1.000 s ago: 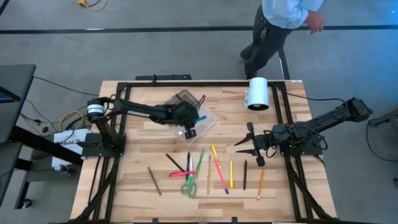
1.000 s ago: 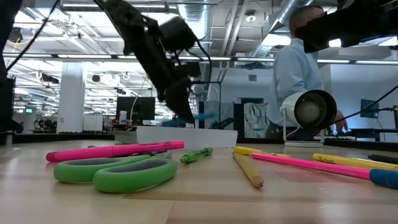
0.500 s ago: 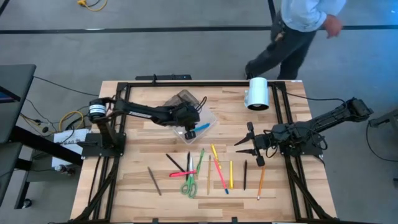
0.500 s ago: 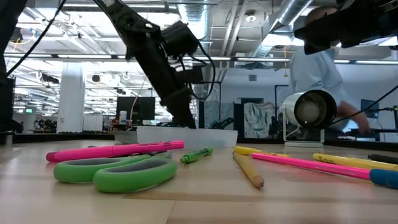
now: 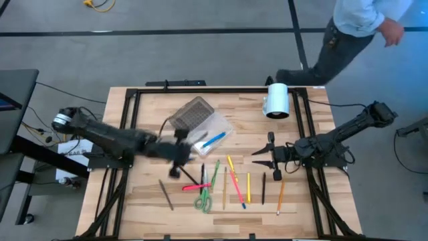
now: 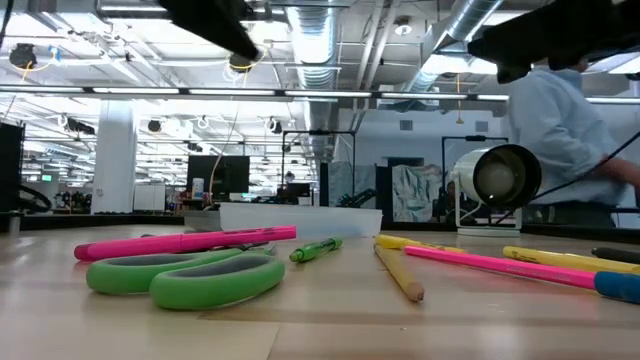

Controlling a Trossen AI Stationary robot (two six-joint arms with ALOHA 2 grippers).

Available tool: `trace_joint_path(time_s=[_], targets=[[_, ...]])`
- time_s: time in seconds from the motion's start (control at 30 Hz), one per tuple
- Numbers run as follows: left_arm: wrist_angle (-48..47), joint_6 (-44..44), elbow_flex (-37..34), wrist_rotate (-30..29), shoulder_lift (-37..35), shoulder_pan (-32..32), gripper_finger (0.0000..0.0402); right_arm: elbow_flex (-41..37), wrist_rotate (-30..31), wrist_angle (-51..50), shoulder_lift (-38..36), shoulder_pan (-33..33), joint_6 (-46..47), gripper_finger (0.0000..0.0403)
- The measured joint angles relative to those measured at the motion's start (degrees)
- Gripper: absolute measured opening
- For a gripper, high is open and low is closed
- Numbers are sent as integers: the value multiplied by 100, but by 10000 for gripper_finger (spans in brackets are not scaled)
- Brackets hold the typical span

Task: Pick & place school supplies into a supply box
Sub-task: Put the left yellow pen into the transparent supply box

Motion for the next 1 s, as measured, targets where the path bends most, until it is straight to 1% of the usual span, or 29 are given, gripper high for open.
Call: trace_joint_path(time_s=[0.07, 0.17, 0.27, 0.37, 0.5, 0.63, 0.73, 0.8, 0.87, 0.9, 0.93, 1.0], targets=[[132, -63, -278, -382, -181, -540, 96, 107, 307, -12, 214, 223, 7, 122], [433, -251, -662, -1140, -316, -1250, 96, 422, 643, -78, 603, 480, 88, 122], [824, -408, -992, -1862, -328, -1816, 96, 938, 955, -397, 1033, 673, 249, 122], [1271, -498, -1342, -2357, -312, -2217, 96, 1594, 1427, -1137, 1480, 840, 703, 122], [1865, -506, -1732, -2839, -282, -2592, 96, 2583, 2098, -2711, 2139, 1025, 1843, 122], [2006, -548, -1817, -3067, -280, -2812, 96, 3460, 2667, -4348, 2872, 1240, 3300, 122], [2148, -593, -1817, -3177, -280, -2955, 96, 3843, 3237, -5187, 3400, 1492, 4436, 122], [2281, -591, -1811, -3173, -280, -3018, 96, 3876, 3891, -5452, 3722, 1701, 5091, 122], [2339, -593, -1810, -3179, -280, -3045, 96, 3878, 4852, -5572, 4071, 1870, 5754, 122], [2375, -593, -1810, -3187, -280, -3058, 96, 3879, 5214, -5670, 4214, 1930, 5987, 122], [2385, -593, -1809, -3199, -280, -3072, 96, 3917, 5165, -5844, 4300, 1975, 6065, 122], [2376, -562, -1813, -3199, -274, -3079, 96, 3999, 4824, -6076, 4342, 2035, 6470, 122]])
